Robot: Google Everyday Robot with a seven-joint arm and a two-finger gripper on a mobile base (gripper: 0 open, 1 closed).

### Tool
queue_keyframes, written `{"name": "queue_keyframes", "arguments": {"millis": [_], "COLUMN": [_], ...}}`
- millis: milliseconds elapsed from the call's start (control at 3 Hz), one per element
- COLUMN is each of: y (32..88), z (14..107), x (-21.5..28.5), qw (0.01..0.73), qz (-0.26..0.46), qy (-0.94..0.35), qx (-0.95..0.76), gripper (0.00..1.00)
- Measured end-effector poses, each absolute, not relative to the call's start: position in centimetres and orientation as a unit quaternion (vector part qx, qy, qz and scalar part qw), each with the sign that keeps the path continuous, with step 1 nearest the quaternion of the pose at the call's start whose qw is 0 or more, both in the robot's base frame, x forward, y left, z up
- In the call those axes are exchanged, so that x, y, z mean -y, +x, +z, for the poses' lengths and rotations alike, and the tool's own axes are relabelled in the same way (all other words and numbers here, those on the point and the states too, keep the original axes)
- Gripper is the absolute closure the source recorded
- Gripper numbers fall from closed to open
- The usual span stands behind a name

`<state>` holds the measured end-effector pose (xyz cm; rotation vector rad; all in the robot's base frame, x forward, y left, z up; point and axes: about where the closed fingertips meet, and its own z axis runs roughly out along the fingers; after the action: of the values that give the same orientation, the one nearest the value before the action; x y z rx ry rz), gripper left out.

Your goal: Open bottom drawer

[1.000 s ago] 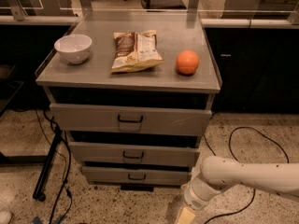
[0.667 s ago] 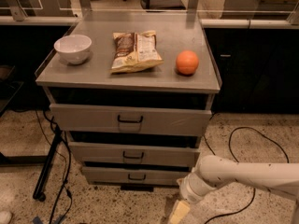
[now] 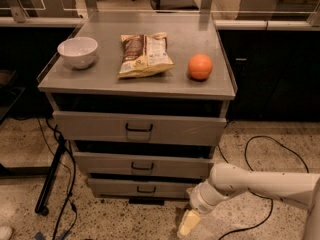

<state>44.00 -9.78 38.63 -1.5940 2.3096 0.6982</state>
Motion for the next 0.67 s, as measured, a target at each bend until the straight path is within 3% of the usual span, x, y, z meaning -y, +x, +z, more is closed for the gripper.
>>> {"name": "queue_keyframes", "arguments": {"millis": [667], "y": [46.3], "z": [35.8], "x": [6.7], "qw": [0.165], "qz": [0.251], "qy": [-0.55], "qx": [-0.779], "gripper": [0.0]}}
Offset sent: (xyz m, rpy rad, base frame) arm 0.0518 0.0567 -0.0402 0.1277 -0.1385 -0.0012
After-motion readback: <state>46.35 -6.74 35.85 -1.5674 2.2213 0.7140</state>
